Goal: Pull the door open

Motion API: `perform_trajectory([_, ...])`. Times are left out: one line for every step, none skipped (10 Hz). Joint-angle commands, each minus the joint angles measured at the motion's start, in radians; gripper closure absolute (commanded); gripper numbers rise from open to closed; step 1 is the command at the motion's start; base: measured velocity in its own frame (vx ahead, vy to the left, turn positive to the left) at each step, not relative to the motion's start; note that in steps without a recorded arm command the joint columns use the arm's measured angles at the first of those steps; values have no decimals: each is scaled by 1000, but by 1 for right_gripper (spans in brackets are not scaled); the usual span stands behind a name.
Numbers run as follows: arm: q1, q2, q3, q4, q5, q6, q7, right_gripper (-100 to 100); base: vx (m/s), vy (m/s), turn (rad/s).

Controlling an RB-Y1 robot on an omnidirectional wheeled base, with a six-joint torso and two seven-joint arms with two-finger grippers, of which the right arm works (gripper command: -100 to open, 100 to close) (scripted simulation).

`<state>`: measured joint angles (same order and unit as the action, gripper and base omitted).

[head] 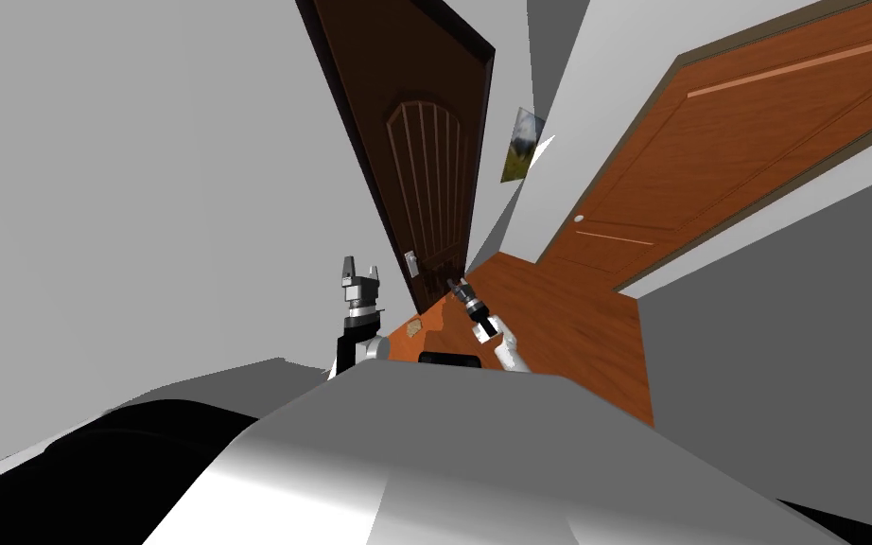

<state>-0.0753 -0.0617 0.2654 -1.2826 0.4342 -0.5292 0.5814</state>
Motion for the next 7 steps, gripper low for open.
perform_trajectory([-18, 6, 17, 25, 22, 9, 28, -100, 101, 27, -27])
perform_trajectory([-33, 9, 25, 47, 35, 11, 44, -100, 82, 29, -31])
perform_trajectory([-47, 13, 33, 68, 47, 12, 60, -100, 94, 21, -19])
perform_trajectory([-60, 17, 41, 88, 58, 13, 75, -100, 103, 19, -17])
perform_trajectory([-73, 21, 48, 108, 70, 15, 89, -100, 88, 34, -26])
perform_trajectory([-86, 25, 55, 128, 81, 16, 104, -100, 91, 50, -21])
perform_trajectory([-99, 29, 62, 148, 92, 17, 119, -100, 91, 39, -24])
